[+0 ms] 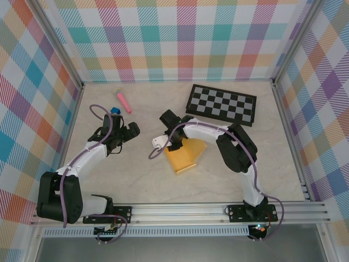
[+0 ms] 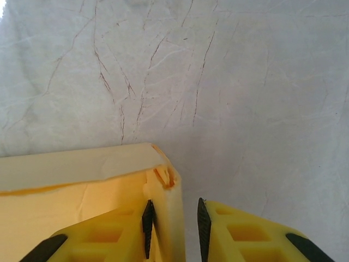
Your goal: Fold the paper box
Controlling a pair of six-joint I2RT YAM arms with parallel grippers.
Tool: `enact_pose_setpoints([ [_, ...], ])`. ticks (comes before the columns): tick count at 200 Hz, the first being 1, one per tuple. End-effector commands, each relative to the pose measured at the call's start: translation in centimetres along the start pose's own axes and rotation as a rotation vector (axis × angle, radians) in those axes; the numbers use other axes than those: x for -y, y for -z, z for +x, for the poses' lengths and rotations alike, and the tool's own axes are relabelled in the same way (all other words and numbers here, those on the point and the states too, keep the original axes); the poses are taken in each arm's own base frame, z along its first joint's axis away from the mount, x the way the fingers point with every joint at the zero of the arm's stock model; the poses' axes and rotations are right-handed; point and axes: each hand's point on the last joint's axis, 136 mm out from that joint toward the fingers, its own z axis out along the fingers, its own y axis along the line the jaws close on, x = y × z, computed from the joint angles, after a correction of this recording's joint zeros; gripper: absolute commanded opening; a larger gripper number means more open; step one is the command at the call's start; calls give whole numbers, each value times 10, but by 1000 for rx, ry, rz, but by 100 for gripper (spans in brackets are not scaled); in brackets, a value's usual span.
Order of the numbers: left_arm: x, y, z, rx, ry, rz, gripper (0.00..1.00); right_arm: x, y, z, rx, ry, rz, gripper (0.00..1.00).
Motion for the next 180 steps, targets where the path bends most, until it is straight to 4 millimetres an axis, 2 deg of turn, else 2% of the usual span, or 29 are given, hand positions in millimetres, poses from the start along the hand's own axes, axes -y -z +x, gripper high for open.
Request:
enact_pose_setpoints([
  [1,-13,-4,7,-21,18,-44,100,-5,-11,-4,-2,35,7,28],
  [58,-14,-4,6,-19,20,-48,100,0,-30,2,-71,103,105,11],
  [89,-14,-4,7,-24,20,-49,100,2,-42,13,-132,124,151,8],
  [110,-15,-5,8,-25,24,-49,100,-1,-42,13,-130,125,142,10],
  [133,-14,-4,8,-25,25,-45,100,-10,-33,4,-89,117,75,23],
  [160,-13,-4,7,-26,27,-42,100,-4,-16,-4,-68,112,64,30],
  [180,-12,-4,8,-30,34,-37,100,6,0,-10,-68,116,82,31],
])
